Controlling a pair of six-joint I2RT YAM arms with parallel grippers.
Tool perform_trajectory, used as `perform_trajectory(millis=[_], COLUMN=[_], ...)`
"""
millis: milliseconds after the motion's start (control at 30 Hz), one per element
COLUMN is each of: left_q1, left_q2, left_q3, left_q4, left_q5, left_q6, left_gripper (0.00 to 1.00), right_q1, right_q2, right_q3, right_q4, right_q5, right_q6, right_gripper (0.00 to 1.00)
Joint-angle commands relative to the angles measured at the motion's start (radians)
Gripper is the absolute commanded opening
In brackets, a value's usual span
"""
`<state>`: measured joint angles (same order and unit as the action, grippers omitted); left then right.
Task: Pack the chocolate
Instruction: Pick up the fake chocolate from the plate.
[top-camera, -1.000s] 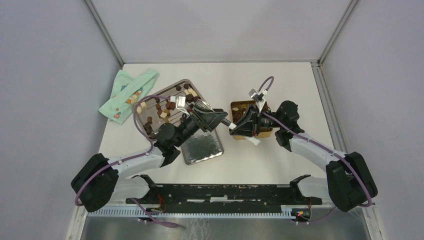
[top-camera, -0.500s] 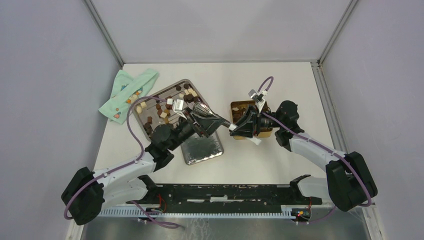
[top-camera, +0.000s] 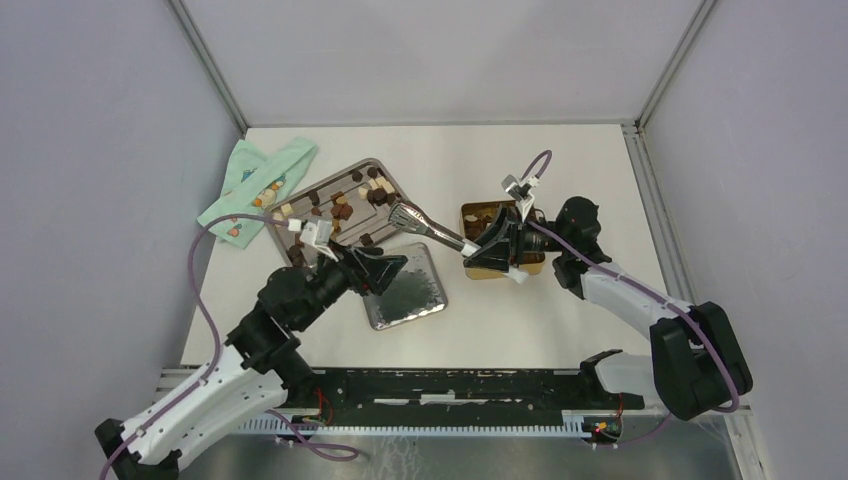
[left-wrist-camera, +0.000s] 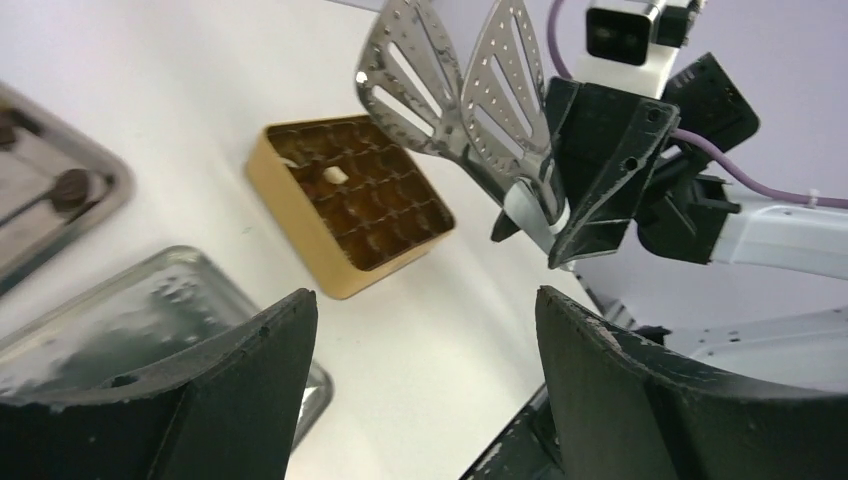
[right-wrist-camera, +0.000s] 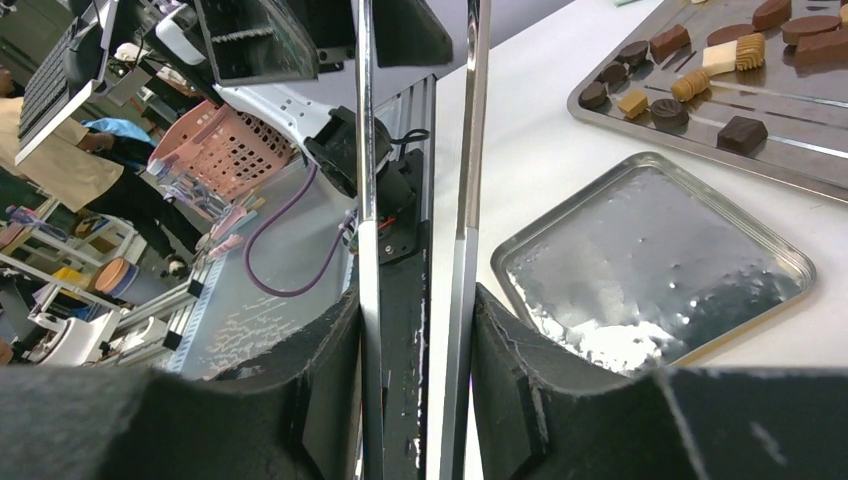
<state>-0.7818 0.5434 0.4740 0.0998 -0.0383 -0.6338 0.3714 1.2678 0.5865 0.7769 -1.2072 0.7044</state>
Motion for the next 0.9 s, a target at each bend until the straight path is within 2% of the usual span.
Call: perform_trajectory(millis=[0, 133, 233, 367, 467, 500, 567, 700, 767, 867], left_q1=[0.001, 0.002, 0.001, 0.001, 0.002, 0.001, 0.001, 0.004, 0.008, 0.025], left_q2=[-0.118, -0.202, -0.194, -0.107, -0.009, 0.018, 0.074, 0.157, 0.182, 0.197], left_q3=[0.123, 0.178, 0.217, 0.27, 0.321, 0.339, 0.382, 0.434, 0.437, 0.41], left_q4=[-0.386, -0.509, -0.552, -0.592, -0.616, -0.622, -0.635, -0.638, -0.624, -0.599], left_q5=[-0.169, -0.264, -0.327, -0.407, -0.458, -0.477, -0.514, -0.582, -0.611, -0.65], left_q6=[0.119, 0.149, 0.179, 0.217, 0.259, 0.276, 0.313, 0.4, 0.439, 0.476], left_gripper=[0.86, 0.91, 0.94, 0.98, 0.98, 0.98, 0.97, 0.95, 0.95, 0.95], right_q1=[-0.009, -0.024, -0.041, -0.07, -0.083, -0.084, -0.085, -0.085, -0.086, -0.082], right_q2=[0.005, 0.015, 0.019, 0.011, 0.008, 0.01, 0.011, 0.022, 0.032, 0.071], right_q3=[0.054, 0.076, 0.09, 0.097, 0.14, 0.159, 0.189, 0.238, 0.269, 0.346], right_q4=[-0.003, -0.086, -0.133, -0.193, -0.368, -0.43, -0.538, -0.642, -0.694, -0.789], right_q5=[-0.013, -0.013, -0.016, 0.001, 0.046, 0.064, 0.103, 0.163, 0.198, 0.225], right_q6=[-0.047, -0.121, -0.165, -0.225, -0.379, -0.432, -0.515, -0.603, -0.643, -0.696], right_gripper=[0.45, 0.45, 0.49, 0.48, 0.46, 0.43, 0.31, 0.24, 0.24, 0.3])
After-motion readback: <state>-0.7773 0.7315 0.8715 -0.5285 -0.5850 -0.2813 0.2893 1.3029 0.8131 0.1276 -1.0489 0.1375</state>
